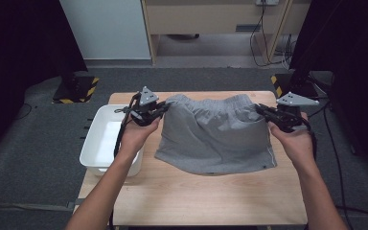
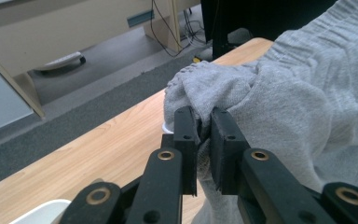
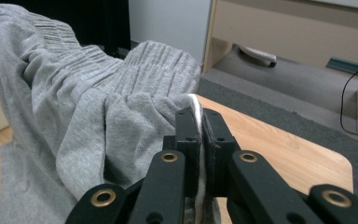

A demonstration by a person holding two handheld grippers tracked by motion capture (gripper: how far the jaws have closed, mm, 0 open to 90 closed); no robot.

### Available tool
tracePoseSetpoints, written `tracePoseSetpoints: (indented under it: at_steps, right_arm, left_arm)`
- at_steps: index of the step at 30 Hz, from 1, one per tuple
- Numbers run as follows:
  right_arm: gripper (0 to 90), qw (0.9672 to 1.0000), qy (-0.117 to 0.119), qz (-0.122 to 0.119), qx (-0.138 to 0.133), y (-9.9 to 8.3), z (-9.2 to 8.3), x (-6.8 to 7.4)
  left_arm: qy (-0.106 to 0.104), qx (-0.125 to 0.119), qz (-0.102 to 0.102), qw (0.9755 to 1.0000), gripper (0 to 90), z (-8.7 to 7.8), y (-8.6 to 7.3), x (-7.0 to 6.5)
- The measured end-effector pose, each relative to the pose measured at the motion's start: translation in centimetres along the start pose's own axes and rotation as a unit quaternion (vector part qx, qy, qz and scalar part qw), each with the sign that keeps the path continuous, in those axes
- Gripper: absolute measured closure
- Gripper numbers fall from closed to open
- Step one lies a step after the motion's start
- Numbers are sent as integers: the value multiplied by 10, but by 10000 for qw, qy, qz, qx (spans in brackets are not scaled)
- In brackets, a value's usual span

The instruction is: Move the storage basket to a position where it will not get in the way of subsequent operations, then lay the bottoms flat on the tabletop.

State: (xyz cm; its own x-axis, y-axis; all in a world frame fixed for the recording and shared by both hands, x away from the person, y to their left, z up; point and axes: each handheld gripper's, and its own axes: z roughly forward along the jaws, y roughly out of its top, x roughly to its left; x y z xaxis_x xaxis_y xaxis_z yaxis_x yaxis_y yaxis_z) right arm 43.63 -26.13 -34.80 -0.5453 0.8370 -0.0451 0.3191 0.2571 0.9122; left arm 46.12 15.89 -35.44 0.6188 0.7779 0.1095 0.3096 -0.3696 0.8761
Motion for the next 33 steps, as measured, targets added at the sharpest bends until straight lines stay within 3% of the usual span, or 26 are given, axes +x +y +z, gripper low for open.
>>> tracePoseSetpoints:
  at_steps: [14, 25, 33]
  right_arm:
    - [867, 9998, -85, 100, 181, 0, 28, -9]
    - [865, 9989, -158, 141, 423, -6, 53, -21]
    - [864, 9977, -190, 158, 633, -14, 68, -23]
  left_arm:
    - [154, 278, -90, 9995, 817, 25, 4, 10]
    - [296, 668, -106, 9973, 817, 55, 2, 13]
    - [353, 867, -148, 9955, 817, 67, -5, 16]
